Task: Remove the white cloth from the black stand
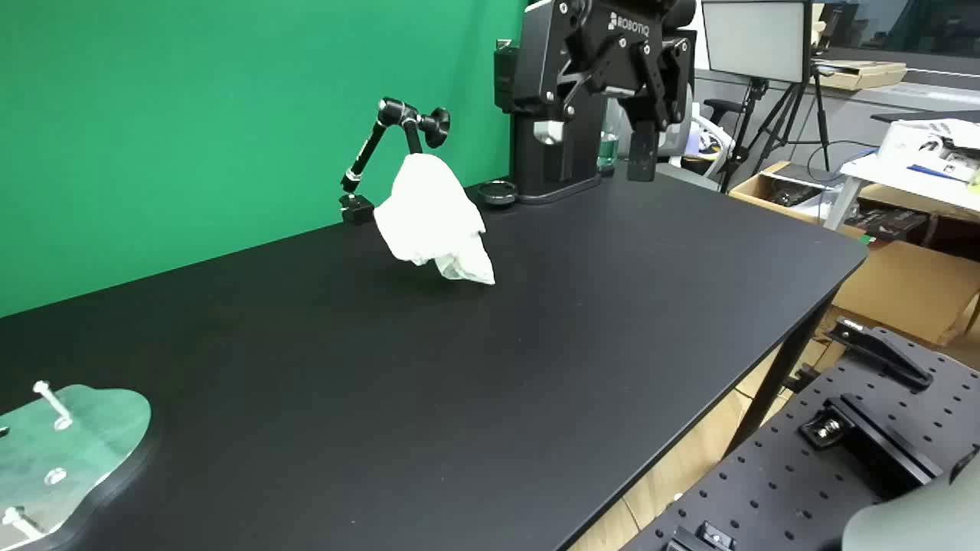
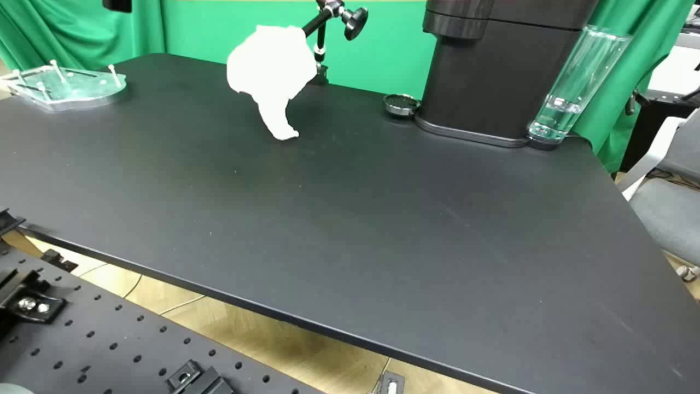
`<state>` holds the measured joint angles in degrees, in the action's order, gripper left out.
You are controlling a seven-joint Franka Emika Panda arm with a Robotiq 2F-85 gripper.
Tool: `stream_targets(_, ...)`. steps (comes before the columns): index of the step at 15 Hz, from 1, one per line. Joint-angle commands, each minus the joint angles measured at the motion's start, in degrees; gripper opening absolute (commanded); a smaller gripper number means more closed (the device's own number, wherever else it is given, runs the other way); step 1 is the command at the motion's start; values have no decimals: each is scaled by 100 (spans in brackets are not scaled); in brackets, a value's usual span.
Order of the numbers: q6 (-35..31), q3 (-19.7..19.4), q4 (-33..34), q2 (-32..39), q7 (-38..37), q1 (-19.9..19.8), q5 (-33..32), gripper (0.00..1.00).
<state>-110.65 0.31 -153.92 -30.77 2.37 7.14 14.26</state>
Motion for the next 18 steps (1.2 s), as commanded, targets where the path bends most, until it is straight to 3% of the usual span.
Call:
stream_targets(1, 26, 58, 12, 4, 26, -65, 24, 100)
stream_targets(10, 26, 58, 12, 7, 28, -65, 24, 100)
stream_targets(13, -390, 245, 115, -12, -147, -291, -598, 100)
stream_targets(18, -1352, 535, 581, 393, -245, -715, -2233, 100)
